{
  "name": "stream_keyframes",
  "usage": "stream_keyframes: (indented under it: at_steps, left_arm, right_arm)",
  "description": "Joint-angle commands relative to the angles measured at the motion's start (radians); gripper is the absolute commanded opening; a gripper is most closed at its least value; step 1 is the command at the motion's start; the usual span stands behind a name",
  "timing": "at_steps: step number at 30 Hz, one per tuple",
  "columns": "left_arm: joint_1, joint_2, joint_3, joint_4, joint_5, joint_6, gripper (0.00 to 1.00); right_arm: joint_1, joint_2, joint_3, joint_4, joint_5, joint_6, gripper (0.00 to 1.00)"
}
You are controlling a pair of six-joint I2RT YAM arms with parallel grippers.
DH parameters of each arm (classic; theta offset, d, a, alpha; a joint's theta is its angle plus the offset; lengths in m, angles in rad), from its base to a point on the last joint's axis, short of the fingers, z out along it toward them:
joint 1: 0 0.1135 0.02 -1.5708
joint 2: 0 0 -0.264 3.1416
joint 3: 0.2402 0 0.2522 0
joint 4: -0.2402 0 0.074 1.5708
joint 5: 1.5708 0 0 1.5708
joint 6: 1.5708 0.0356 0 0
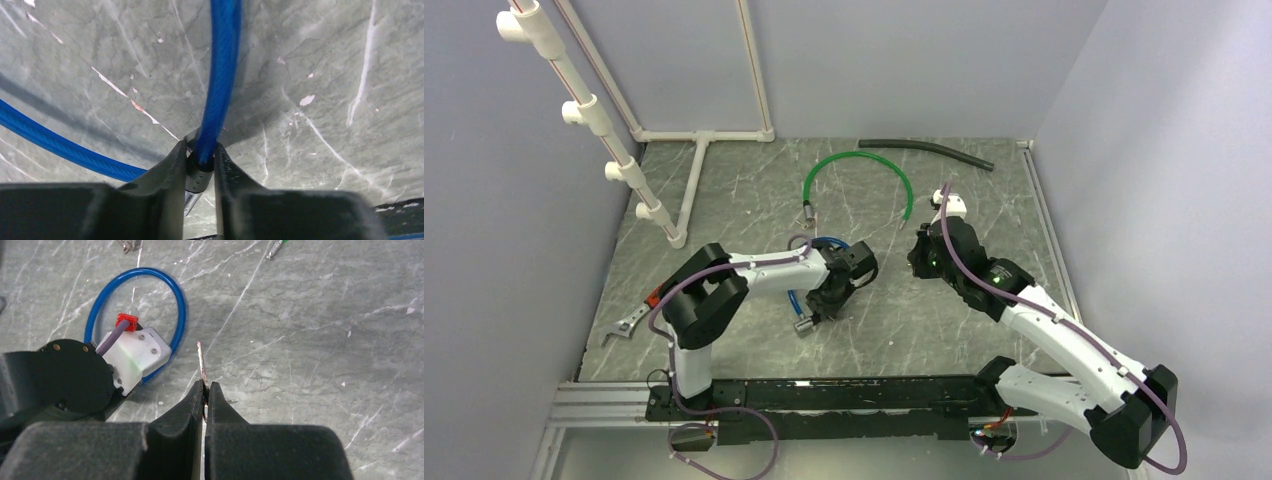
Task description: Unlock with the key
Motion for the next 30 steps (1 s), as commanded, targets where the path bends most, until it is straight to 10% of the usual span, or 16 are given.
stream_keyframes:
  at_steps: [1,3,16,24,30]
  left_arm:
    - [-0.019,0.056,0.035,-0.081,-0.084,-0.111,0.14]
    - [-0.018,0.077,0.053,-0.086,-0.092,-0.161,0.00]
    - [0.189,0.125,0.182,0.108,0.061,-0.477,0.05]
    - [0.303,0.020,0.082,0.287,0.210,-0.526,0.63]
    - [0.292,-0.050,0.088,0.170,0.135,-0.423,0.73]
  right_arm:
    - [-0.009,0.013,0.043,0.028,0.015,-0.024,0.00]
    - [-0.011,0.020,0.052,0.027,0.019,-0.032,0.00]
    - [-0.026,0.000,0.069,0.017,0.009,-0.042,0.00]
    - [-0.028,-0.008,0.044,0.024,0.001,-0.035,0.00]
    - [-0.028,0.003,0.040,0.037,-0.011,-0.031,0.00]
